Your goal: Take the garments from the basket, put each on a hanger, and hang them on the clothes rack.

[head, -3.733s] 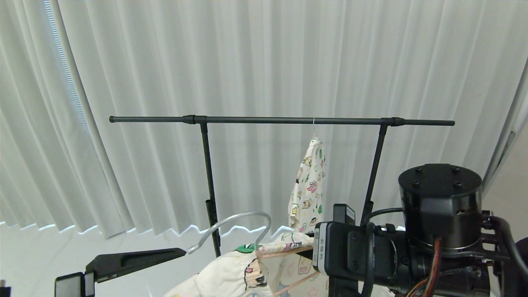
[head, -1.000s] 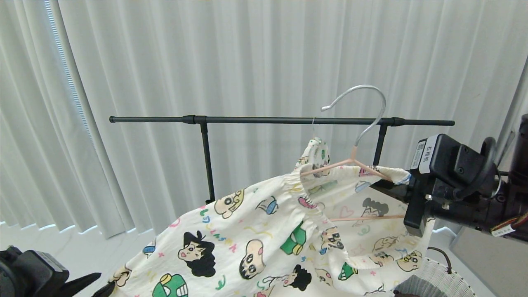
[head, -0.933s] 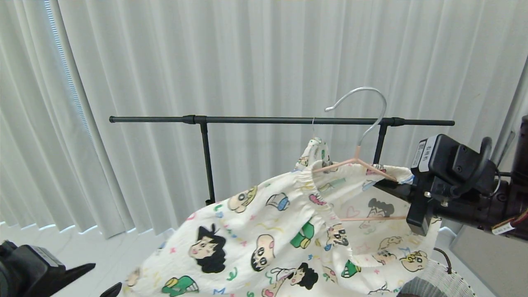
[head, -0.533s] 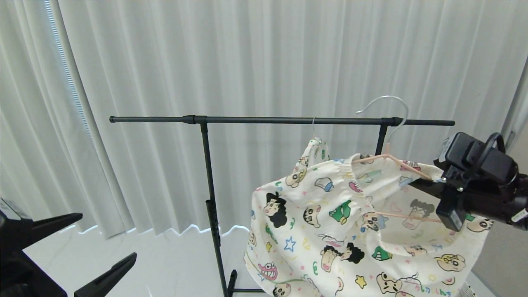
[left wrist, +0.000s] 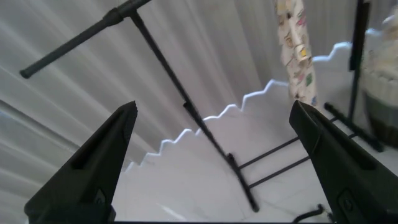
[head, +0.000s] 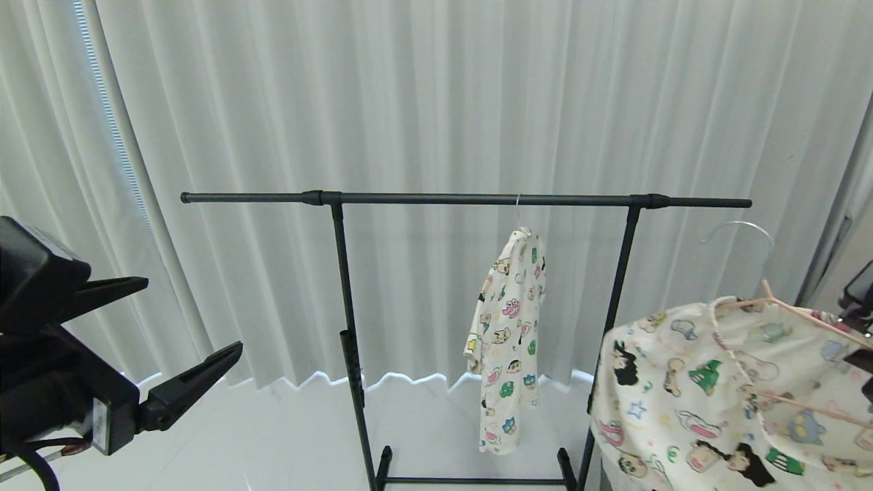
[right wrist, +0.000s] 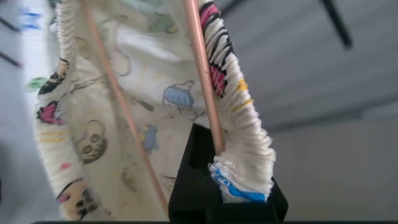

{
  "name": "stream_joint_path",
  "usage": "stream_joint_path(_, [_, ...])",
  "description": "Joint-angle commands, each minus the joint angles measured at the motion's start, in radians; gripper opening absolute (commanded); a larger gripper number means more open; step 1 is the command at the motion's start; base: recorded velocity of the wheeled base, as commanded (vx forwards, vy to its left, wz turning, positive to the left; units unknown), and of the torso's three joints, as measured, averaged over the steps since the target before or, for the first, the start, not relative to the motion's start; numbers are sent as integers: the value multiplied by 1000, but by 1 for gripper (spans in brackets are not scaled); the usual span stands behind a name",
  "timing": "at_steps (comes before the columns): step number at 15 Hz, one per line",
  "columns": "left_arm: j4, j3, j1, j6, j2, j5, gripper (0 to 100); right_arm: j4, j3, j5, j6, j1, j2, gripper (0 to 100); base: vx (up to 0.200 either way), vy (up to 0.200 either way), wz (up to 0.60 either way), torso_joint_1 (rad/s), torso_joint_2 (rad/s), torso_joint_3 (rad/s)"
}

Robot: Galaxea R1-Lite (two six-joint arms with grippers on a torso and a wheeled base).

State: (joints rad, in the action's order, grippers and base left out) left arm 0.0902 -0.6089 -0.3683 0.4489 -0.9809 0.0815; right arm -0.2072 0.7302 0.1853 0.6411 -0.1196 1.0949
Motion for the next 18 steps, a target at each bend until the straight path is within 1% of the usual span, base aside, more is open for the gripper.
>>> stream_joint_path(1, [25,5,2,7,-35,1,100,-40,0,49,0,64,-66,0,0,0,0,0,0,0])
stream_joint_path(3, [59,5,2,7,-47,4,100,-43,1,59,0,81,-59,0,0,0,0,0,0,0])
stream_joint_path(4, [60,5,2,7,-47,4,100,-43,3,59,-4,81,-52,0,0,0,0,0,0,0])
stream_joint_path(5, [60,5,2,5,-45,6,100,-40,3,57,-21,81,-46,0,0,0,0,0,0,0])
stream_joint_path(8, [60,6,0,-1,-42,49,100,-15,1,57,-83,80,-29,0,0,0,0,0,0,0])
stream_joint_path(11, [60,11,-1,-3,-36,52,100,23,-2,54,-135,70,-20,0,0,0,0,0,0,0])
stream_joint_path(14, [60,11,-1,2,-36,52,100,89,-20,54,-189,32,-1,0,200,0,0,1,-2,-1])
stream_joint_path(18, [60,18,-1,4,-36,54,100,177,-37,54,-195,3,31,0,200,0,0,13,7,2])
